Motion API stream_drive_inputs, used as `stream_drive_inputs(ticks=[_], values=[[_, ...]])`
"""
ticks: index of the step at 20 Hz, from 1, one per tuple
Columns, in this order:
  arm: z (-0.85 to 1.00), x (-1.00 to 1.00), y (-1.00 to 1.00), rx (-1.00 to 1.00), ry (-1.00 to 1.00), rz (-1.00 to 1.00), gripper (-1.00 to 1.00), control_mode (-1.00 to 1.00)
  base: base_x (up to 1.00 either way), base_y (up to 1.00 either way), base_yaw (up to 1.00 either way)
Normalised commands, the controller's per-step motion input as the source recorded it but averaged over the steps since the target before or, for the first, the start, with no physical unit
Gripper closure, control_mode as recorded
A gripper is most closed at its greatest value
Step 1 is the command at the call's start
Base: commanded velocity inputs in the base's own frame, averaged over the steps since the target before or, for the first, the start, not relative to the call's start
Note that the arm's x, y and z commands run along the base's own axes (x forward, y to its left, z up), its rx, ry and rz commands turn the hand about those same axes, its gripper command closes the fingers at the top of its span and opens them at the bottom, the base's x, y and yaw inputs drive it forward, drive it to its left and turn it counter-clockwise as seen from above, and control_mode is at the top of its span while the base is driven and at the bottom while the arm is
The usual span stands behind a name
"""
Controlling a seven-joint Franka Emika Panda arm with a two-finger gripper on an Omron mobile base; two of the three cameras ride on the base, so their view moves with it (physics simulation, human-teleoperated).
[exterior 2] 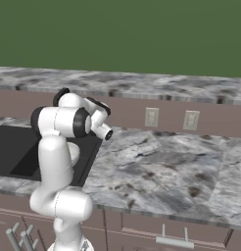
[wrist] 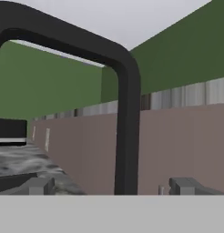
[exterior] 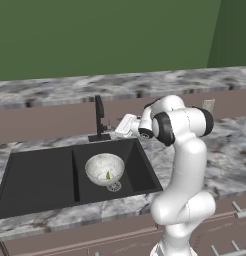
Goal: Pick the lemon wedge from the cabinet and place it in the bowl. Then pick the bowl and place it in the sink. Then turn on the sink facuet.
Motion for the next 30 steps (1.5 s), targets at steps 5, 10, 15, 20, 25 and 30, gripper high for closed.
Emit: stream_drive_inputs(ticks=[5, 10, 15, 20, 25, 30], values=[[-0.11, 0.26, 0.24, 0.00, 0.00, -0.03, -1.00, -1.00, 0.00, 0.00, 0.00], [0.00, 0.14, 0.24, 0.00, 0.00, -0.03, -1.00, -1.00, 0.00, 0.00, 0.00], [0.00, 0.31, 0.00, 0.00, 0.01, -0.03, -1.00, -1.00, 0.00, 0.00, 0.00], [-0.07, 0.36, 0.00, 0.02, 0.04, -0.03, -1.00, -1.00, 0.00, 0.00, 0.00], [-0.18, 0.27, 0.00, 0.00, 0.02, -0.01, -1.00, -1.00, 0.00, 0.00, 0.00], [-0.24, 0.17, 0.00, 0.01, 0.02, 0.00, -1.00, -1.00, 0.00, 0.00, 0.00]])
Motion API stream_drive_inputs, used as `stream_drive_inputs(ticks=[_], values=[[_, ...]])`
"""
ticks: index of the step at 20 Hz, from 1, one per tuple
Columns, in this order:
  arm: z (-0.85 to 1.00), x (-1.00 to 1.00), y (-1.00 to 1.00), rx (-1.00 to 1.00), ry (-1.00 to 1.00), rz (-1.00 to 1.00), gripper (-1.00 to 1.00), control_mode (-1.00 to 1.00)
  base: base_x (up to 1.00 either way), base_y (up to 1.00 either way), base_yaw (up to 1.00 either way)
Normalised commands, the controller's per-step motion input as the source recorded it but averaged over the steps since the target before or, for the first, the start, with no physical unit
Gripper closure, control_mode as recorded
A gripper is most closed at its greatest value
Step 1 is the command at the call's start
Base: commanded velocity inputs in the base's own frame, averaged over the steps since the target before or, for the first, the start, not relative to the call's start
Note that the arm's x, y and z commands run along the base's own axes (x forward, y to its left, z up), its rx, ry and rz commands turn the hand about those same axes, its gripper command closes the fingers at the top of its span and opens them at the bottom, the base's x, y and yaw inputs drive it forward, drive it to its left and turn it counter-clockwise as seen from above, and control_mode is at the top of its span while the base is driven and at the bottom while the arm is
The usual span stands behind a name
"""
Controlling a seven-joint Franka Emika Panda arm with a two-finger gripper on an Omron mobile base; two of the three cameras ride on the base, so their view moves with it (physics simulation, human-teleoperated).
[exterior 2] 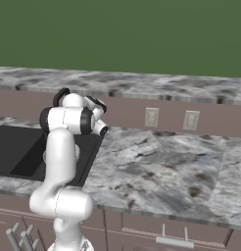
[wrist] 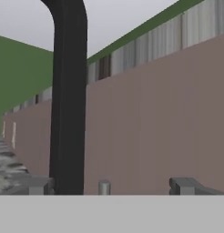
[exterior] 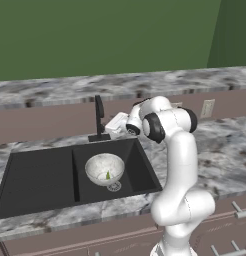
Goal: Pick the lemon wedge from the cabinet and place it in the bowl. Then pick the bowl and place it in the sink. Then turn on the sink facuet.
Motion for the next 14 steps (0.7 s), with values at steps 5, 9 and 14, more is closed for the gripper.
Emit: stream_drive_inputs(ticks=[5, 9, 14], values=[[-0.14, 0.28, 0.00, 0.00, 0.01, 0.00, -1.00, -1.00, 0.00, 0.00, 0.00], [-0.07, 0.22, 0.00, 0.00, 0.01, -0.01, -1.00, -1.00, 0.00, 0.00, 0.00], [-0.01, 0.03, 0.00, 0.02, 0.04, -0.03, 1.00, -1.00, 0.00, 0.00, 0.00]])
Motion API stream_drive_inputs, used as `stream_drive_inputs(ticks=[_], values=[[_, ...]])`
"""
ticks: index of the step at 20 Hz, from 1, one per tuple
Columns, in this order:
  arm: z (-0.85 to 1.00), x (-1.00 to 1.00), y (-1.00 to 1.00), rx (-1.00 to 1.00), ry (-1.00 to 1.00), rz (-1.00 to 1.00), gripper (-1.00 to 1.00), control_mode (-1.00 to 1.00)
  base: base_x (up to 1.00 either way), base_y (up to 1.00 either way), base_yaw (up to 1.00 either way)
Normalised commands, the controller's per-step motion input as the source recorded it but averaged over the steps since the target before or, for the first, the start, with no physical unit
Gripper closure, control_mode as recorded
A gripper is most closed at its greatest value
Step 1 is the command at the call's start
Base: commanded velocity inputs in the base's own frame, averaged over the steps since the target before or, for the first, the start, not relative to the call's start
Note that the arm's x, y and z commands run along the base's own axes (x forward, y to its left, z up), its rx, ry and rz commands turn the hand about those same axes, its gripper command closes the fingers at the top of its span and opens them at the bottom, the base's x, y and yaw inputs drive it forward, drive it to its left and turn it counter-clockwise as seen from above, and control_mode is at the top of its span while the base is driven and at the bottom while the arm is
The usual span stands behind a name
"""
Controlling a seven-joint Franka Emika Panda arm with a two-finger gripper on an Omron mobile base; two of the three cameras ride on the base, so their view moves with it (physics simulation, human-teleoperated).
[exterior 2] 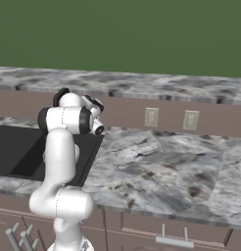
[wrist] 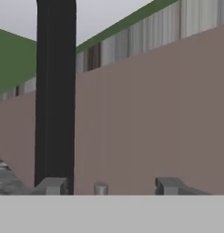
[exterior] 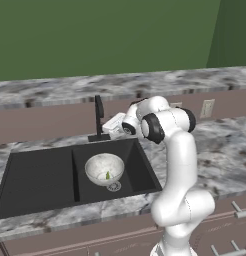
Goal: Pick the lemon wedge from the cabinet and place it in the bowl. Then pick the bowl and place it in the sink. Then turn on the sink facuet.
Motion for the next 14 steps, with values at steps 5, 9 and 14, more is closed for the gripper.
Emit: stream_drive_inputs(ticks=[5, 9, 14], values=[[0.00, 0.00, -0.20, 0.07, 0.05, -0.07, 1.00, -1.00, 0.00, 0.00, 0.00], [0.00, 0.00, -0.30, 0.10, 0.07, -0.08, 1.00, -1.00, 0.00, 0.00, 0.00], [-0.01, 0.00, -0.28, 0.07, 0.09, -0.11, 1.00, -1.00, 0.00, 0.00, 0.00]])
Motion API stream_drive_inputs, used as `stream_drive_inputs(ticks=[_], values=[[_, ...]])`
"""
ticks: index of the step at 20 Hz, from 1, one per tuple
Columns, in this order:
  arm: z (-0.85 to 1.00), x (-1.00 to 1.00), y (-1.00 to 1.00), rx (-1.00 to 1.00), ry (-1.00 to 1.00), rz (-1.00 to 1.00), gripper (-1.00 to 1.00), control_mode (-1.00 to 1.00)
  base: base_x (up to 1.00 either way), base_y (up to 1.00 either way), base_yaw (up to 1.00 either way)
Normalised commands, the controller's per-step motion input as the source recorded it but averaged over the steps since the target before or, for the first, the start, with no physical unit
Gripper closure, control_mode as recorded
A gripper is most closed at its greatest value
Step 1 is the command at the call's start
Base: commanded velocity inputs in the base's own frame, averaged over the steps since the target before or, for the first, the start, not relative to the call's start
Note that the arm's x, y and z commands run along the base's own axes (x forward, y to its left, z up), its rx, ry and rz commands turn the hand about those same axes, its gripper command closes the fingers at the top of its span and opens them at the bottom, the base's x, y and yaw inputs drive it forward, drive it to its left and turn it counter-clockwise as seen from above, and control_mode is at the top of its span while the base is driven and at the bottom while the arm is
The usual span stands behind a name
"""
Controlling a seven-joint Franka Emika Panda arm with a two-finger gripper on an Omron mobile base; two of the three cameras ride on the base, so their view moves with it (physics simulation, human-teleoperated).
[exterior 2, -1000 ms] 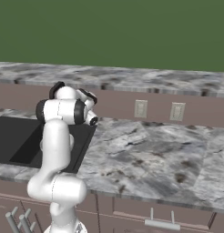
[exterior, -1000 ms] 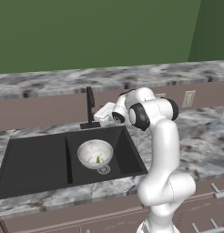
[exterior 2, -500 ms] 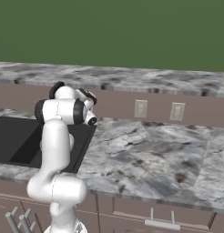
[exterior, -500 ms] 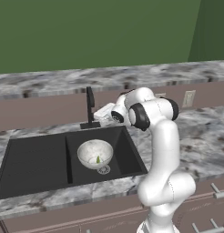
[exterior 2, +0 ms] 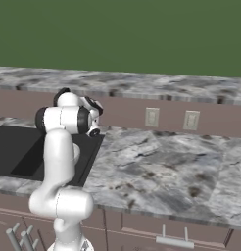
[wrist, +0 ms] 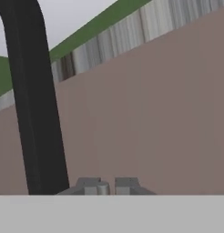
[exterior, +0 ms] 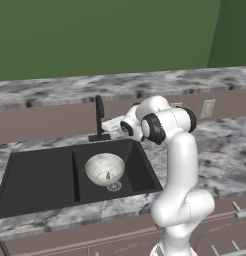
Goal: Pick the lemon wedge from the cabinet and place it in the bowl. Then pick the bowl and place it in the sink. Then turn on the sink facuet.
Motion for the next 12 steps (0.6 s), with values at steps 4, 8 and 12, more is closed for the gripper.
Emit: stream_drive_inputs(ticks=[4, 8, 12], values=[[-0.09, 0.00, -0.39, 0.03, 0.09, -0.14, 1.00, -1.00, 0.00, 0.00, 0.00], [-0.04, 0.00, -0.66, 0.06, 0.06, -0.14, 1.00, -1.00, 0.00, 0.00, 0.00], [0.00, 0.00, -0.72, 0.08, 0.05, -0.13, 1.00, -1.00, 0.00, 0.00, 0.00]])
